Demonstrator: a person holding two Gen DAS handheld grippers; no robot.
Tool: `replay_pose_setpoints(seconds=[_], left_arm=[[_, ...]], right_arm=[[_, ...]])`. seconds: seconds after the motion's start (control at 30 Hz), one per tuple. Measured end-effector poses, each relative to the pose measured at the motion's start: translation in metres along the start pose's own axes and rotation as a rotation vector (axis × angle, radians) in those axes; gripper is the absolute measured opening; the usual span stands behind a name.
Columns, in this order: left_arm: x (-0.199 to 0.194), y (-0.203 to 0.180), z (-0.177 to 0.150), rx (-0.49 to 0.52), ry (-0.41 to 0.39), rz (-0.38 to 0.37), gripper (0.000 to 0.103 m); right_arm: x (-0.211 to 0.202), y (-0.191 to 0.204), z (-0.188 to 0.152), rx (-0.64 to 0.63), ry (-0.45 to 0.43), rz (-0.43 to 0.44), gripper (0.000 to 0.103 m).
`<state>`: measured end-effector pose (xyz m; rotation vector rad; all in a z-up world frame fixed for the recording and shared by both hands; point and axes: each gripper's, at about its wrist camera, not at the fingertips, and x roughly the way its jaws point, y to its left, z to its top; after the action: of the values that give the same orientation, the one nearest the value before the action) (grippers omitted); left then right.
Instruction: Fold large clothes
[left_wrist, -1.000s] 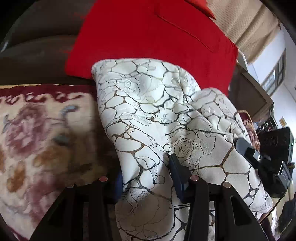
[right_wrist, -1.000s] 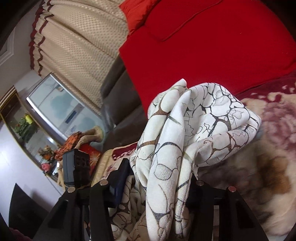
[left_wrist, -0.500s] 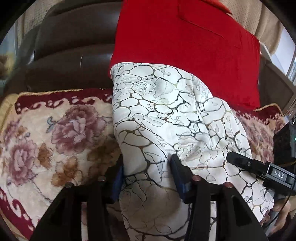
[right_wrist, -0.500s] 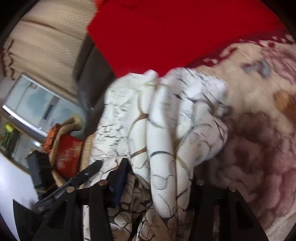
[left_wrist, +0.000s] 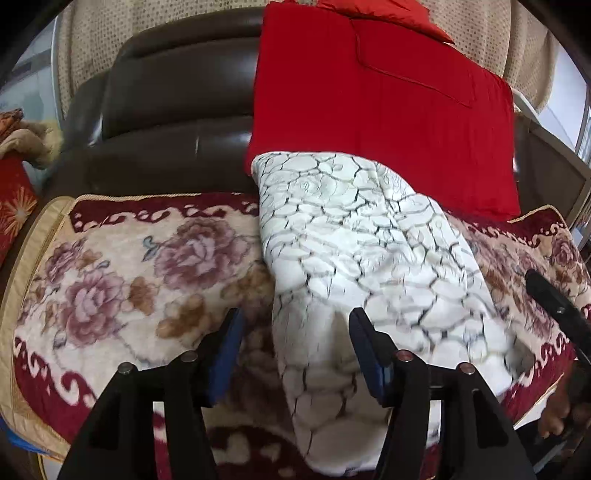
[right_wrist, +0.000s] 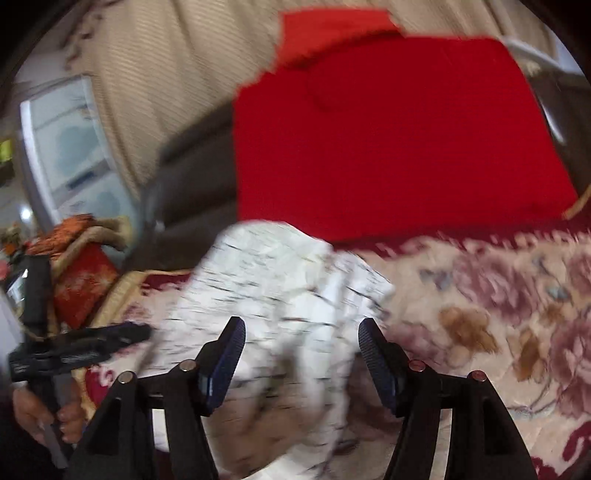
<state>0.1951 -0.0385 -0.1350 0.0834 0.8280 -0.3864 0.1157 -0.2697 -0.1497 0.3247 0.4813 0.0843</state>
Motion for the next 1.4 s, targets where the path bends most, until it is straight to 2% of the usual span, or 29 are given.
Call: replay_pose_setpoints(seconds=[0.03, 0.1, 0.2, 0.27, 0.3, 0.43, 0.57, 0.63, 0.67, 0.7, 0.9, 1.0, 1.07, 1.17, 1.4], left_arm=[[0.001, 0.002, -0.003, 0.003, 0.006, 0.002, 0.060], [0.007, 0.000, -0.014, 0.020, 0.023, 0.027, 0.061], [0.014, -0.006, -0.023, 0.087, 0.001, 0.103, 0.070], [0.020, -0.005, -0.025, 0.093, 0.024, 0.088, 0.074], [0.019, -0.002, -0.026, 0.064, 0.027, 0.076, 0.074], [0.002, 0.001, -0.033, 0.035, -0.007, 0.105, 0.076], [-0.024, -0.001, -0.042, 0.024, -0.039, 0.188, 0.080], [-0.041, -0.002, -0.045, 0.021, -0.064, 0.231, 0.085], [-0.050, -0.003, -0.047, 0.020, -0.083, 0.251, 0.085], [-0.062, -0.003, -0.049, 0.018, -0.106, 0.275, 0.085], [-0.124, -0.011, -0.053, 0.043, -0.205, 0.366, 0.089], [-0.156, -0.014, -0.055, 0.045, -0.261, 0.374, 0.092], [-0.174, -0.016, -0.056, 0.038, -0.292, 0.372, 0.099], [-0.204, -0.018, -0.058, 0.024, -0.358, 0.375, 0.099], [-0.236, -0.022, -0.063, 0.011, -0.387, 0.387, 0.099]], right_arm=[[-0.002, 0.010, -0.002, -0.028, -0.004, 0.015, 0.058], [0.002, 0.034, -0.007, -0.102, 0.024, 0.022, 0.040], [0.028, 0.044, -0.033, -0.115, 0.171, 0.014, 0.039], [0.056, 0.041, -0.055, -0.116, 0.302, -0.040, 0.039], [0.061, 0.039, -0.062, -0.118, 0.319, -0.058, 0.039], [0.040, 0.042, -0.053, -0.100, 0.267, -0.050, 0.039], [0.007, 0.044, -0.045, -0.092, 0.233, -0.055, 0.040], [-0.010, 0.050, -0.039, -0.113, 0.203, -0.070, 0.045], [-0.021, 0.055, -0.034, -0.123, 0.180, -0.074, 0.053], [-0.031, 0.061, -0.030, -0.127, 0.162, -0.071, 0.056], [-0.082, 0.093, -0.009, -0.147, 0.092, -0.077, 0.060], [-0.101, 0.107, -0.006, -0.157, 0.076, -0.074, 0.061], [-0.112, 0.114, -0.005, -0.160, 0.065, -0.079, 0.062], [-0.126, 0.121, -0.002, -0.162, 0.045, -0.078, 0.062], [-0.153, 0.129, -0.004, -0.112, 0.048, -0.099, 0.066]])
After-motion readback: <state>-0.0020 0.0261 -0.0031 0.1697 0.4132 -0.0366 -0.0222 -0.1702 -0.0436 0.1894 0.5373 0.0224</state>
